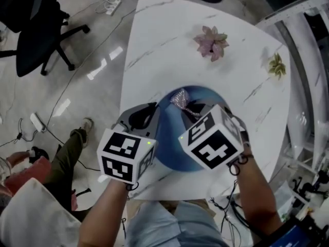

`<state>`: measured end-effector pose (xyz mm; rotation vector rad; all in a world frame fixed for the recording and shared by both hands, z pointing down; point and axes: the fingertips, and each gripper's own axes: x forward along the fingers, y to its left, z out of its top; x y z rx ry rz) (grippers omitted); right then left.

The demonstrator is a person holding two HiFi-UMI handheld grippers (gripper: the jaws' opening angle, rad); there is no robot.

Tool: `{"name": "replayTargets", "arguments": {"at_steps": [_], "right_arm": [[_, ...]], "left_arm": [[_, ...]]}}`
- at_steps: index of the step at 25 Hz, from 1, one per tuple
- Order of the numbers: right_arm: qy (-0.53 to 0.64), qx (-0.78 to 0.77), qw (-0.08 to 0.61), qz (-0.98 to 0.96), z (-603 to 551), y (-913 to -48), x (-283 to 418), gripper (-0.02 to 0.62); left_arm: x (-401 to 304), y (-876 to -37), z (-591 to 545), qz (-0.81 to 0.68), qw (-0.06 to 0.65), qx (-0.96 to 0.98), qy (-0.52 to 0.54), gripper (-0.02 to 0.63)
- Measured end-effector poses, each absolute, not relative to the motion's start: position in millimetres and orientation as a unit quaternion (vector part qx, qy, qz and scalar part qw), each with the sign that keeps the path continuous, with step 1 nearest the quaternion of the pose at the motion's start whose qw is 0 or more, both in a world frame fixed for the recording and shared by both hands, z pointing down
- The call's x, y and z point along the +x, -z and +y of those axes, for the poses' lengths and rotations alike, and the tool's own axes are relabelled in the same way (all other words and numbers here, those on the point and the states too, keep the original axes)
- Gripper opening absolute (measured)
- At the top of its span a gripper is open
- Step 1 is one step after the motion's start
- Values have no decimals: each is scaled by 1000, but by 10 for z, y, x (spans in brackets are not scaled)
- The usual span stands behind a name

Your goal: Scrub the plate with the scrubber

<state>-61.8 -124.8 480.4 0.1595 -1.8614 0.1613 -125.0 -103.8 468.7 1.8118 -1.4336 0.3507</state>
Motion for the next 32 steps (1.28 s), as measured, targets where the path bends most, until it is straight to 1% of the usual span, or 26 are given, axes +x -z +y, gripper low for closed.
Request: {"name": "replayTargets", "arguments": {"at_steps": [3,12,18,28,32], "right_arm": [[-48,43,593,-803,-1162,-4809,-701,55],[-60,17,585,-809,-704,-4817,-773,52],[-72,-16,573,-816,-327,-4806,-792,52],[-144,-58,566,-810,174,-4786,-608,51],[-173,-45,567,-804,200,-4791,-449,51]], "left_arm": [[-1239,-4709,-1019,-558,400,712,-149,15],[-1274,-4706,-1062,-562,418,706,-110,18],[-1273,-4706,-1065,-561,408,708,-129,18],[-1320,-4704,-1013,-568,399,704,-153,17],[-1320,-4711,-1018,-569,397,702,-161,17]]}}
